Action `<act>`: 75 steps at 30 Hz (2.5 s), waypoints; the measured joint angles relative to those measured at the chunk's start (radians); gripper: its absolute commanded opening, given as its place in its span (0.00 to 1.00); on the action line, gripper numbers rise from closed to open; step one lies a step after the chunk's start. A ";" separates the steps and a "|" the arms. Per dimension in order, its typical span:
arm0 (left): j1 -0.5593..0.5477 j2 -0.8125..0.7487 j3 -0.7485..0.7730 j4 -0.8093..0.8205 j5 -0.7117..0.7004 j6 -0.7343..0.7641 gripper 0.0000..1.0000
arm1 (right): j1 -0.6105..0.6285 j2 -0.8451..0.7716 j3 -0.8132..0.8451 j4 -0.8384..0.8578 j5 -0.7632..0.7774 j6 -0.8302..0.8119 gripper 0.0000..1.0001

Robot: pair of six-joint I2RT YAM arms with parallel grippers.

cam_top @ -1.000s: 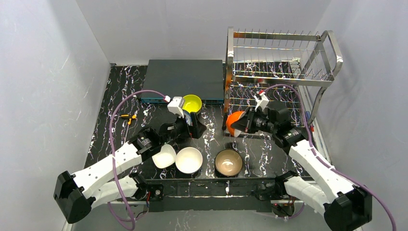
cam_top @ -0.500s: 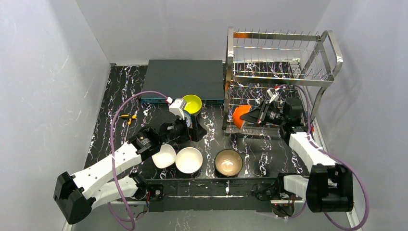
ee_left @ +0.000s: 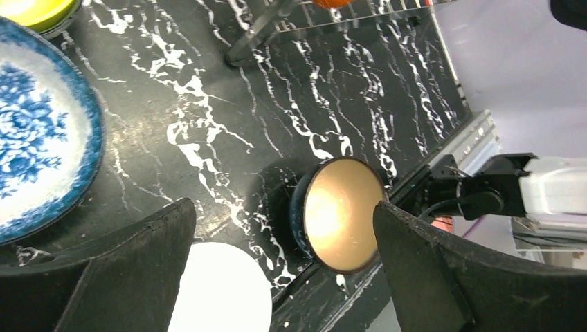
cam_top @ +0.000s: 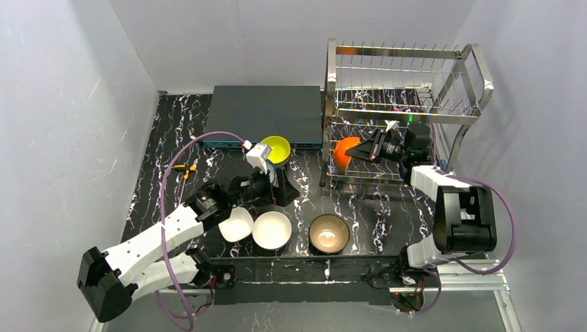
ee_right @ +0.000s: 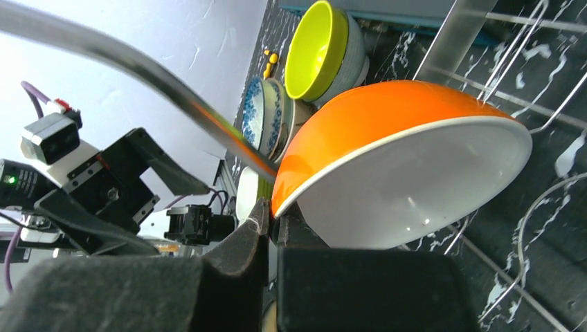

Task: Load the bowls into the dish rack
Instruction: Place the bowl in the dish rack.

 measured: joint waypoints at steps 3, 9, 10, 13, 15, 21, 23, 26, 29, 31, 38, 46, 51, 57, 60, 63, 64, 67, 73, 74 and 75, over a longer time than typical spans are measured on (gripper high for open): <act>0.000 0.000 0.000 0.022 0.037 0.006 0.98 | 0.000 0.050 0.052 0.008 0.012 0.002 0.01; 0.000 0.003 0.000 0.033 0.080 0.018 0.98 | -0.001 0.175 0.143 0.052 0.008 0.024 0.01; 0.000 0.005 0.000 0.033 0.085 0.019 0.98 | -0.001 0.198 0.152 0.062 0.005 0.032 0.01; 0.000 0.008 0.000 0.035 0.098 0.022 0.98 | -0.001 0.257 0.186 0.076 -0.012 0.059 0.01; 0.000 0.008 0.000 0.036 0.106 0.023 0.98 | -0.001 0.280 0.216 0.088 -0.020 0.075 0.01; 0.000 0.015 0.000 0.039 0.140 0.029 0.98 | -0.001 0.356 0.323 0.109 -0.027 0.126 0.01; 0.000 0.021 0.000 0.040 0.148 0.029 0.98 | -0.001 0.387 0.364 0.117 -0.031 0.146 0.01; 0.000 0.027 0.000 0.040 0.156 0.029 0.98 | -0.001 0.431 0.411 0.133 -0.045 0.182 0.01; 0.000 0.027 0.000 0.040 0.159 0.029 0.98 | 0.000 0.470 0.441 0.161 -0.056 0.221 0.01; 0.000 0.029 0.000 0.040 0.161 0.029 0.98 | 0.000 0.488 0.454 0.171 -0.064 0.242 0.01; 0.000 0.045 0.000 0.039 0.163 0.029 0.98 | 0.008 0.560 0.515 0.211 -0.068 0.310 0.01; 0.000 0.070 0.012 0.039 0.165 0.028 0.98 | 0.022 0.622 0.586 0.296 -0.076 0.406 0.01; 0.000 0.091 0.021 0.040 0.174 0.025 0.98 | 0.027 0.657 0.616 0.348 -0.095 0.457 0.01; 0.000 0.093 0.027 0.040 0.178 0.024 0.98 | 0.022 0.687 0.633 0.388 -0.110 0.501 0.01; 0.000 0.093 0.033 0.037 0.178 0.024 0.98 | 0.021 0.695 0.642 0.395 -0.116 0.512 0.01; 0.000 0.093 0.040 0.030 0.177 0.025 0.98 | 0.021 0.705 0.656 0.395 -0.124 0.518 0.01; 0.000 0.093 0.042 0.027 0.177 0.025 0.98 | 0.021 0.706 0.657 0.395 -0.125 0.518 0.01; 0.000 0.093 0.049 0.019 0.177 0.025 0.98 | 0.020 0.711 0.663 0.395 -0.129 0.521 0.01; 0.000 0.094 0.050 0.013 0.177 0.025 0.98 | 0.007 0.711 0.666 0.311 -0.113 0.447 0.01; 0.000 0.094 0.050 0.013 0.177 0.025 0.98 | 0.002 0.710 0.672 0.245 -0.103 0.397 0.01; 0.000 0.094 0.051 0.013 0.177 0.025 0.98 | -0.002 0.710 0.681 0.176 -0.097 0.350 0.01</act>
